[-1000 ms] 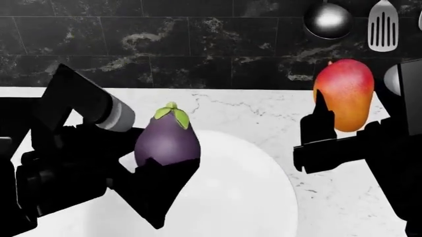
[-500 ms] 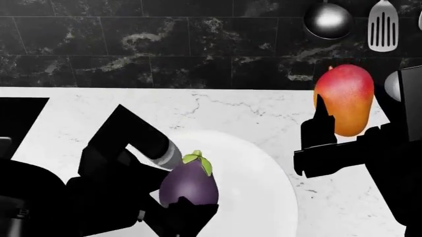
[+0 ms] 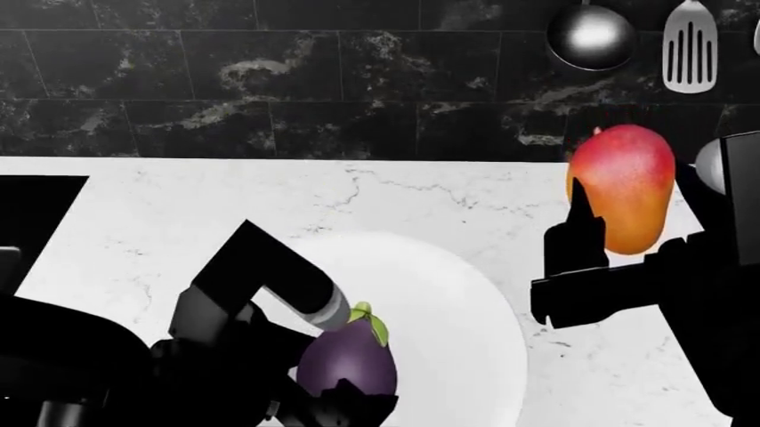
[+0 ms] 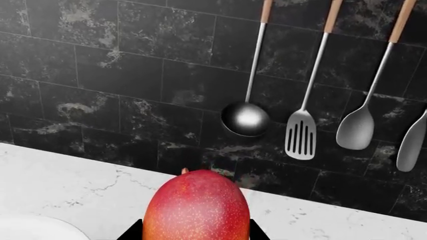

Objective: Pick the eggplants and mangos from the sink and place them in one bowl. Place the bell pepper in the other bowl. Then turn off the sink faucet.

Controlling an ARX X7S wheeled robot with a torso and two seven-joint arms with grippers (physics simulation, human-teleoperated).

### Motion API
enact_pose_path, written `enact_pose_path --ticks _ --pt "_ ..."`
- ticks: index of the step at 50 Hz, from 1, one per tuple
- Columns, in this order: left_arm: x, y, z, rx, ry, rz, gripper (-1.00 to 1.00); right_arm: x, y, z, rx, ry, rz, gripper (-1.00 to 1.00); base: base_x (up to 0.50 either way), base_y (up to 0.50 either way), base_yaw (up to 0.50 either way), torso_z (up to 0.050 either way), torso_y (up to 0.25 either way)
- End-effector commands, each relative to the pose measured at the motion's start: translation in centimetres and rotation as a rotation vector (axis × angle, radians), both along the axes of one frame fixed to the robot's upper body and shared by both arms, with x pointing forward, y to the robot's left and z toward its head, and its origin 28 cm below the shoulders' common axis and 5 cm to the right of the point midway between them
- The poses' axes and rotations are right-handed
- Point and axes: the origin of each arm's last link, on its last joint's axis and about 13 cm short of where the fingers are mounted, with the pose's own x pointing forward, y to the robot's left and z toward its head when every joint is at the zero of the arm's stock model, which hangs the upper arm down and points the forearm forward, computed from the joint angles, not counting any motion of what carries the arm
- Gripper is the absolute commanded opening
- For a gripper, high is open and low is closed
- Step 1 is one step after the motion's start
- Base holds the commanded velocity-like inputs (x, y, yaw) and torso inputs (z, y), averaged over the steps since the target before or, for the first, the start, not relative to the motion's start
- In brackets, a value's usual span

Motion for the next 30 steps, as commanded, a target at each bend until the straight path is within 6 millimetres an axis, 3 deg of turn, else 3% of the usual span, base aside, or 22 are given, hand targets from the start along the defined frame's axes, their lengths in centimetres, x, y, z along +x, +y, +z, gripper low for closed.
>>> enact_pose_path --ticks 1,16,30 --pt "0.2 0.0 -0.2 0.003 0.01 0.013 1.0 0.0 -0.1 0.0 -0.005 -0.015 -0.005 -1.0 0.0 0.0 0.0 0.0 0.0" --pt "0.1 0.1 0.6 0.0 -0.006 0.012 1.0 0.2 0.0 0.1 -0.002 -0.018 0.001 -1.0 0.0 0.0 0.0 0.0 0.0" --pt "-0.8 1.3 5.8 -0.095 -0.111 0.029 1.0 0.7 0.1 1.4 -0.01 -0.037 0.015 -1.0 0.0 0.0 0.0 0.0 0.001"
